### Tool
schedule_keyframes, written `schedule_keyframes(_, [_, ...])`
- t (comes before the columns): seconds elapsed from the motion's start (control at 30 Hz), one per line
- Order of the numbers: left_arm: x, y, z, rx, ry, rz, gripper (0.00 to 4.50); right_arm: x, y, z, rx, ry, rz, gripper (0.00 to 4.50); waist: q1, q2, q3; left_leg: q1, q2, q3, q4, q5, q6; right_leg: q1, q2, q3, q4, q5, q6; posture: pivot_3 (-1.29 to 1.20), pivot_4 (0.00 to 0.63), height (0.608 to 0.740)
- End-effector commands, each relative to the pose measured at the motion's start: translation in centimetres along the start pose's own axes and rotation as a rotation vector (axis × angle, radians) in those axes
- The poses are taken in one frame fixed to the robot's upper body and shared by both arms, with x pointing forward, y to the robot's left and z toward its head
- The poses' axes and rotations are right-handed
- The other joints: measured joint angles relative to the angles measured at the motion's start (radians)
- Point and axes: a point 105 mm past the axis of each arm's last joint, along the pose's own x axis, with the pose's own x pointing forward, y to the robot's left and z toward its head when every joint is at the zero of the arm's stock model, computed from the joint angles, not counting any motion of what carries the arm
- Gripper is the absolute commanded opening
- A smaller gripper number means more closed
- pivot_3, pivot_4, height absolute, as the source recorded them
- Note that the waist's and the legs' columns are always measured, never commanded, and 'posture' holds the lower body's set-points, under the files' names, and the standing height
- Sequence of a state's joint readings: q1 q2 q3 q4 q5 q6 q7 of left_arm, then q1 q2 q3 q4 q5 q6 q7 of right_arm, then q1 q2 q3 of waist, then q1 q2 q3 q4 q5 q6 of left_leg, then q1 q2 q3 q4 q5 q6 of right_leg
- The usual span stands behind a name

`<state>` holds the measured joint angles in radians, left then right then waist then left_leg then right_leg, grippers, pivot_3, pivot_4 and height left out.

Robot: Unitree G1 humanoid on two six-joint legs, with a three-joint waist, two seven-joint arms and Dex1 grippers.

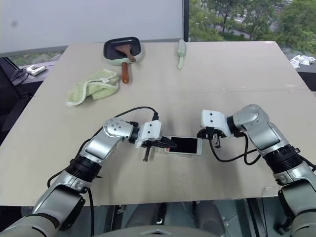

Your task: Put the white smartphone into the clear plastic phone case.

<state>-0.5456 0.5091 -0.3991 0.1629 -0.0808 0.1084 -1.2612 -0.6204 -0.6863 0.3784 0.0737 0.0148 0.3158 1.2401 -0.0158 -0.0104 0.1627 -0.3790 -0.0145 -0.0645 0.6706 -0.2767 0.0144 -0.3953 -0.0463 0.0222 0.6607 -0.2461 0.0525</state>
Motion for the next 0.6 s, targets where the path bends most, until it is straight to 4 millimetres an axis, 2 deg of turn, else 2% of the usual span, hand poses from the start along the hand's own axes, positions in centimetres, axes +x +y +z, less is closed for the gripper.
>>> schedule_keyframes(0.03, [0.6, -1.3, -3.1, -0.089, 0.107, -0.034, 0.0, -0.5, -1.7, 1.1, -0.043, -0.029, -0.083, 0.04, 0.001, 0.0, 0.0, 0.0, 0.0, 0.0, 0.0, 0.0, 0.0, 0.0, 0.0, 0.0, 0.0, 0.0, 0.0, 0.0, 0.15, 0.74])
schedule_keyframes(0.1, [0.6, -1.2, -3.1, -0.087, 0.108, -0.034, 0.0, -0.3, -1.1, 1.0, -0.046, -0.023, -0.05, 0.04, 0.003, 0.0, 0.0, -0.001, 0.0, 0.0, 0.0, 0.0, 0.0, 0.0, 0.0, 0.0, 0.0, 0.0, 0.0, 0.0, 0.15, 0.74])
schedule_keyframes(0.2, [0.6, -1.2, -3.1, -0.084, 0.11, -0.033, 0.0, -0.3, 1.2, 1.0, -0.043, -0.023, 0.074, 0.04, 0.005, 0.0, 0.0, -0.001, 0.0, 0.0, 0.0, 0.0, 0.0, 0.0, 0.0, 0.0, -0.001, 0.0, 0.0, 0.0, 0.15, 0.74])
schedule_keyframes(0.27, [0.6, -1.1, -3.1, -0.083, 0.109, -0.032, 0.0, -0.4, 1.8, 1.7, -0.024, -0.064, 0.101, 0.04, 0.004, 0.0, 0.0, -0.001, 0.0, -0.001, 0.0, 0.0, 0.0, 0.0, 0.0, 0.0, -0.001, 0.0, 0.0, 0.0, 0.15, 0.74])
schedule_keyframes(0.33, [0.6, -1.1, -3.1, -0.085, 0.106, -0.028, 0.0, -0.4, 1.2, 2.2, -0.02, -0.086, 0.054, 0.04, 0.002, 0.0, 0.0, -0.001, 0.0, -0.001, 0.0, 0.0, 0.0, 0.0, 0.0, 0.0, -0.001, 0.0, 0.0, 0.0, 0.15, 0.74])
schedule_keyframes(0.5, [0.6, -0.9, -3.0, -0.085, 0.105, -0.019, 0.0, -0.7, -1.5, 0.9, -0.047, -0.012, -0.115, 0.04, 0.003, 0.0, 0.0, 0.0, 0.0, 0.0, 0.0, 0.0, 0.0, 0.0, 0.0, 0.0, 0.0, 0.0, 0.0, 0.0, 0.15, 0.74])
schedule_keyframes(0.53, [0.6, -0.9, -3.0, -0.086, 0.103, -0.017, 0.0, -0.7, -0.9, 0.6, -0.039, 0.001, -0.082, 0.04, 0.004, 0.0, 0.0, -0.001, 0.0, 0.0, 0.0, 0.0, 0.0, 0.0, 0.0, 0.0, 0.0, 0.0, 0.0, 0.0, 0.15, 0.74])
schedule_keyframes(0.6, [0.7, -0.8, -3.0, -0.085, 0.101, -0.012, 0.0, -0.8, 1.4, 0.5, -0.019, 0.001, 0.049, 0.04, 0.006, 0.0, 0.0, -0.001, 0.0, 0.0, 0.0, 0.0, 0.0, 0.0, 0.0, 0.0, -0.001, 0.0, 0.0, 0.0, 0.15, 0.74])
